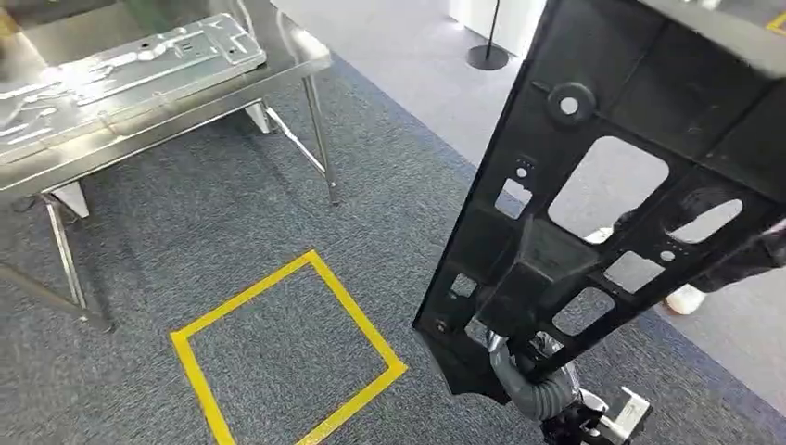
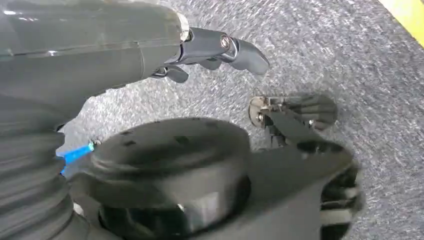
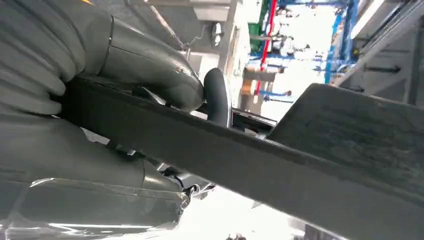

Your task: Take the parts from the cabinet and place them on the table.

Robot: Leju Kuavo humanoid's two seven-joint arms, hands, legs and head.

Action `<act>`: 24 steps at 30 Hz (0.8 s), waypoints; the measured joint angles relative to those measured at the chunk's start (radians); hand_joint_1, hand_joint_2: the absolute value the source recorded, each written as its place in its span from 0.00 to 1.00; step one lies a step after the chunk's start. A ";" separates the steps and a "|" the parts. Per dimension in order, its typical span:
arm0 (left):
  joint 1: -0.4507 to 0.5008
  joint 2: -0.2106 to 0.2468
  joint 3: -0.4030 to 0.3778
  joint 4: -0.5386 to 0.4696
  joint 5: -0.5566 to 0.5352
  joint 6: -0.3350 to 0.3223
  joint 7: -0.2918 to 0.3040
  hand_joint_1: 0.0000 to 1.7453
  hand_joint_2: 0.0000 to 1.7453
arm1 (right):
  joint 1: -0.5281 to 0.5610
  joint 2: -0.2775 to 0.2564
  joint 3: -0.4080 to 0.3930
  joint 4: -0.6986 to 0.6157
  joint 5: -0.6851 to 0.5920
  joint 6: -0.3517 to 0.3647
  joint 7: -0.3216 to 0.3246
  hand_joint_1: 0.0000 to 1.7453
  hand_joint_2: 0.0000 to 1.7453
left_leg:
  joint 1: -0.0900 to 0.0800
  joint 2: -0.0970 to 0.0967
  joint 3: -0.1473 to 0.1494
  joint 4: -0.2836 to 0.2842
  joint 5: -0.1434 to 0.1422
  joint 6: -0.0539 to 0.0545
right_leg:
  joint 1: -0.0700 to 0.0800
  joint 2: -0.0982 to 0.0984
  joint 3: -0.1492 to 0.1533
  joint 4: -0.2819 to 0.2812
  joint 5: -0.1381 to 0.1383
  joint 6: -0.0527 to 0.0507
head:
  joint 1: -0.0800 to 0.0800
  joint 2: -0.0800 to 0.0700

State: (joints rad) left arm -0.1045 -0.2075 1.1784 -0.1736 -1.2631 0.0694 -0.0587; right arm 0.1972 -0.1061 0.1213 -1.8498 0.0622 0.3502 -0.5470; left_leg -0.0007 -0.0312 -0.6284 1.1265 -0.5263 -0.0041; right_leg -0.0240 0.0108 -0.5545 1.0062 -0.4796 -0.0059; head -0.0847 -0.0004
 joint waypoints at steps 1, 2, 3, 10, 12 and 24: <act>-0.002 0.000 0.000 0.000 0.000 0.000 0.002 0.00 1.00 | 0.003 0.000 0.000 -0.001 0.000 0.000 0.000 1.00 1.00 | 0.004 0.012 -0.042 0.083 -0.039 -0.004 | 0.003 -0.015 0.001 0.000 -0.002 -0.003 | 0.000 0.000; -0.003 0.000 0.000 0.000 0.001 0.000 0.003 0.00 1.00 | 0.004 0.000 0.000 -0.001 0.000 0.005 0.000 1.00 1.00 | 0.006 0.015 -0.080 0.158 -0.068 -0.006 | 0.005 -0.031 0.002 0.000 -0.004 -0.004 | 0.000 0.000; -0.003 0.000 0.000 0.000 0.002 0.000 0.003 0.00 1.00 | 0.004 0.000 0.000 -0.001 0.000 0.008 0.001 1.00 1.00 | 0.007 0.016 -0.104 0.205 -0.076 -0.009 | 0.006 -0.044 0.002 0.000 -0.005 -0.005 | 0.000 0.000; -0.005 0.000 0.000 0.000 0.007 0.002 0.003 0.00 1.00 | -0.011 0.000 0.000 0.002 0.000 0.018 0.000 1.00 1.00 | -0.009 0.095 0.051 -0.104 0.057 0.018 | 0.016 -0.119 0.022 0.002 -0.022 0.020 | 0.000 0.000; 0.000 0.000 0.000 0.000 0.008 0.003 -0.001 0.00 1.00 | -0.018 0.000 0.000 0.006 0.000 0.019 0.001 1.00 1.00 | -0.013 0.069 0.046 -0.107 0.059 0.028 | 0.016 -0.142 0.028 -0.001 -0.023 0.029 | 0.000 0.000; -0.001 0.001 0.000 0.000 0.010 0.006 -0.008 0.00 1.00 | -0.038 0.000 0.000 0.024 -0.008 0.018 0.000 1.00 1.00 | -0.014 -0.033 0.055 -0.098 0.055 0.037 | 0.006 0.000 -0.019 0.021 -0.004 0.031 | 0.000 0.000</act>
State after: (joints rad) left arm -0.1057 -0.2068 1.1788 -0.1740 -1.2528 0.0755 -0.0671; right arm 0.1595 -0.1057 0.1213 -1.8257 0.0545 0.3677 -0.5470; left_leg -0.0149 -0.0640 -0.5733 1.0281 -0.4716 0.0333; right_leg -0.0175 0.0111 -0.5737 1.0275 -0.4833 0.0255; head -0.0843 -0.0004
